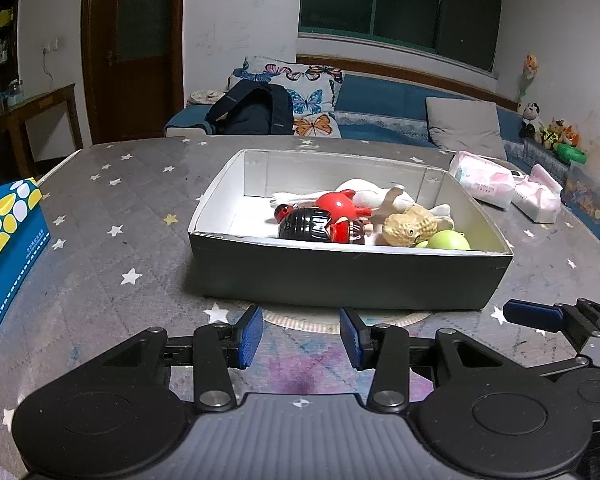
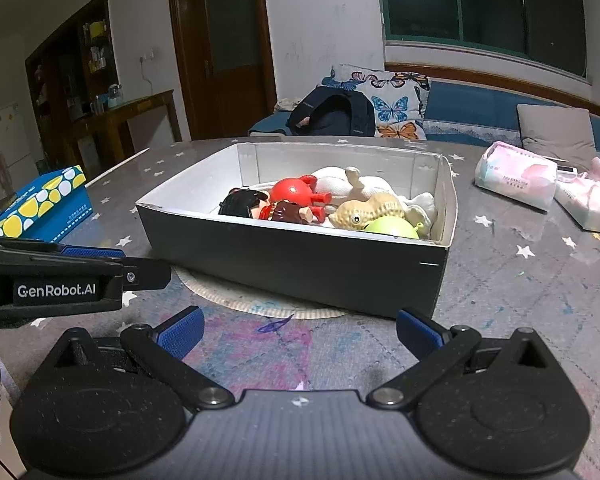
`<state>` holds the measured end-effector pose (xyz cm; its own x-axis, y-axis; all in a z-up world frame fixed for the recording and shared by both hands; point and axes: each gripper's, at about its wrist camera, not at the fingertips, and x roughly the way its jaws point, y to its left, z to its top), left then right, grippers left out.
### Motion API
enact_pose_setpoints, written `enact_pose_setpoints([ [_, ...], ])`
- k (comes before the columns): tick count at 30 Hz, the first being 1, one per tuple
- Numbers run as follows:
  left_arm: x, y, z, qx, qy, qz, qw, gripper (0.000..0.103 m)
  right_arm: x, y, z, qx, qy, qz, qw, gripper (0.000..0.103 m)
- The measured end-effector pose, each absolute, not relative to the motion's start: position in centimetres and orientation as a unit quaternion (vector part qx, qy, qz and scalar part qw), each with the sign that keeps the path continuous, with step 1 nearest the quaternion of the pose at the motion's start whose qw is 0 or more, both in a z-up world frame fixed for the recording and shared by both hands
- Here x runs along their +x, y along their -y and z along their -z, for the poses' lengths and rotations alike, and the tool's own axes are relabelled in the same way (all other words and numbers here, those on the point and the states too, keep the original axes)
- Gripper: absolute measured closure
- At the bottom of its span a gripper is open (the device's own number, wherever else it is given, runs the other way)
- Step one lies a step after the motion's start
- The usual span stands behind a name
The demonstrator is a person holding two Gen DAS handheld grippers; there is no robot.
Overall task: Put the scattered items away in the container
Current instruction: 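Open the left gripper to release the doll and withdraw both tools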
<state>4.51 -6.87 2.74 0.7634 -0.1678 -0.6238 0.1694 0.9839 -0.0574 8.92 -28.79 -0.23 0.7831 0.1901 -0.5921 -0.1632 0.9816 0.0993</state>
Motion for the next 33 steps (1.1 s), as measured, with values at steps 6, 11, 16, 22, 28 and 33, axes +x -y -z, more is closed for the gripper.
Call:
enact_pose_setpoints([
  [6,5.2,7.1,-2.4,0.007,-0.339,0.091,0.936,0.058,9.6,28.9,0.6,0.022,-0.323,-0.094,0.942,0.000],
  [11,5.8,7.3,-2.2,0.011,-0.343,0.092,0.935,0.058,10.2,28.9,0.8,0.023,-0.328,-0.093,0.940,0.000],
  [16,6.3,7.6,-2.1,0.016,-0.347,0.092,0.933,0.058,10.7,29.0,1.1,0.024,-0.332,-0.092,0.938,0.000],
  [22,6.9,8.0,-1.7,0.023,-0.354,0.090,0.931,0.058,11.3,29.4,1.3,0.028,-0.336,-0.089,0.937,0.000],
  [28,7.5,8.4,-1.5,0.027,-0.359,0.090,0.929,0.058,11.7,29.7,1.4,0.030,-0.339,-0.085,0.936,0.000],
  [33,8.0,8.8,-1.2,0.035,-0.364,0.091,0.926,0.058,12.1,29.9,1.7,0.030,-0.343,-0.085,0.935,0.000],
])
